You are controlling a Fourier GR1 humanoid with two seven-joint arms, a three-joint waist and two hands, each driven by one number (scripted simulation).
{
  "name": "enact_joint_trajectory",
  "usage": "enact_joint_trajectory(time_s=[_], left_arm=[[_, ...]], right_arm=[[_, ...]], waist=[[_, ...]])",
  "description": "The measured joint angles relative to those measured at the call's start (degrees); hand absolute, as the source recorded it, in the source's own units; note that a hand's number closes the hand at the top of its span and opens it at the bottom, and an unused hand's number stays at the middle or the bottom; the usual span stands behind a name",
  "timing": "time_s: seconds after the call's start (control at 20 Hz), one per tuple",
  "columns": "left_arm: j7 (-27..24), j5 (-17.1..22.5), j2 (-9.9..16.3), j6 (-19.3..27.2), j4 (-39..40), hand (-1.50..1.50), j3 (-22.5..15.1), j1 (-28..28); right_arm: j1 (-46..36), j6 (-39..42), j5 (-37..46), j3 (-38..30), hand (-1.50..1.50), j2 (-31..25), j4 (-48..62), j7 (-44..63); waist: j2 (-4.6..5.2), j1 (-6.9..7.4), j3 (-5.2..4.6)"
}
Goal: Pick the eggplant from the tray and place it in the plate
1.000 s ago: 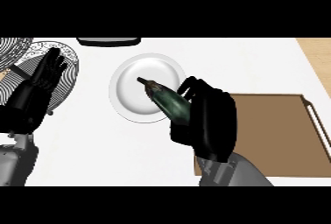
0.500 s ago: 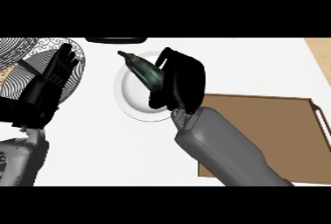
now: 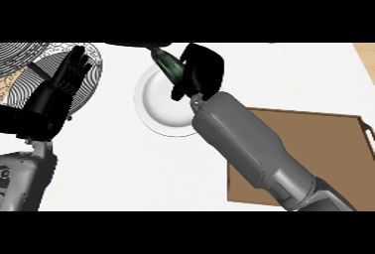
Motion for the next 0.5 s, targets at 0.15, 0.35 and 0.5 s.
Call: enact_joint_trajectory(time_s=[0.15, 0.35, 0.5], left_arm=[[-0.6, -0.8, -0.6, 0.0, 0.7, 0.00, -0.6, -0.5], [0.5, -1.0, -1.3, 0.2, 0.4, 0.00, -1.2, -1.9], [1.0, -1.3, -1.6, 0.2, 0.4, 0.00, -1.6, -2.7]], right_arm=[[-2.1, -1.8, -3.9, 0.7, 1.50, 0.1, 6.5, -1.8], [-2.8, -7.0, -8.4, -0.4, -1.50, 0.1, 11.8, -3.7], [-3.2, -9.2, -12.6, -0.4, -1.50, 0.1, 14.3, -5.6]], waist=[[0.28, 0.74, 0.00], [0.59, 1.62, 0.03], [0.75, 2.30, 0.05]])
